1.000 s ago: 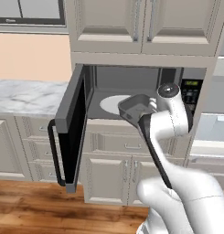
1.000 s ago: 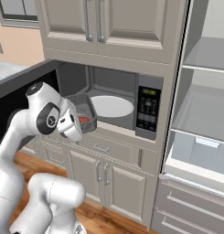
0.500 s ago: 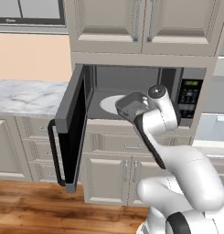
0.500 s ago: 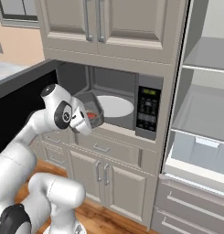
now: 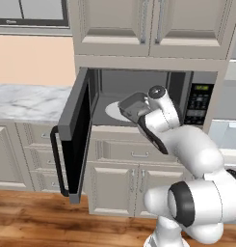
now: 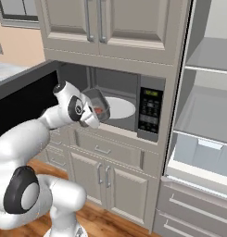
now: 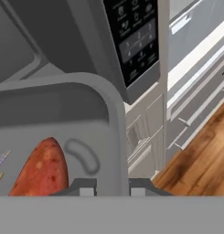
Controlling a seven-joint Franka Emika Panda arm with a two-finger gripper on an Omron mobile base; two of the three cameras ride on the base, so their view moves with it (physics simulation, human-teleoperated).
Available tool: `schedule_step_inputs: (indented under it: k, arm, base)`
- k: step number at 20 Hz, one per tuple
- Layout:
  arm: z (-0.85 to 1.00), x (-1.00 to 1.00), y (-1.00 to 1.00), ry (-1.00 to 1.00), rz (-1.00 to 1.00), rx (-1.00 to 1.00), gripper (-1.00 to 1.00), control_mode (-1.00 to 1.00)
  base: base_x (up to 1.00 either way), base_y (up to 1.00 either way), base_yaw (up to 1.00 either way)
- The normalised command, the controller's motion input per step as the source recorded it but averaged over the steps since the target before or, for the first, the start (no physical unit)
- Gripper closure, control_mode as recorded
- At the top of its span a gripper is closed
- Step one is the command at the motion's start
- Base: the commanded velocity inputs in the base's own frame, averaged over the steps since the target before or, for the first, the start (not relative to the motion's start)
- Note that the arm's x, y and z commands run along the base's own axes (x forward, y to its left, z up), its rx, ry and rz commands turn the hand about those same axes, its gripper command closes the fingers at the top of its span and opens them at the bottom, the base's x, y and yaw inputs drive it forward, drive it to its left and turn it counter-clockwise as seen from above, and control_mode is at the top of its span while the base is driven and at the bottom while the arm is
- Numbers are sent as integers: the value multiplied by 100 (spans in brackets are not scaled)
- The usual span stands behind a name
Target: Place the tupperware containing the fish and sweet potato meal in the microwave. Close the microwave door and press the start button to reheat the meal.
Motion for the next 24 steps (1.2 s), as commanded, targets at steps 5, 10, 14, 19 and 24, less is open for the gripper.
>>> schedule_step_inputs:
  k: [5,10,14,19,24]
  arm:
    - [-2,57,-8,0,0,0,100,-100]
    - [-21,42,-7,0,-1,0,100,-100]
    - [-22,51,-2,0,0,0,100,-100]
    - [-18,61,-2,0,-1,0,100,-100]
    - [-21,66,-1,0,-4,0,100,-100]
  base:
    - [0,0,0]
    - [0,0,0]
    - [0,0,0]
    - [0,0,0]
    - [0,0,0]
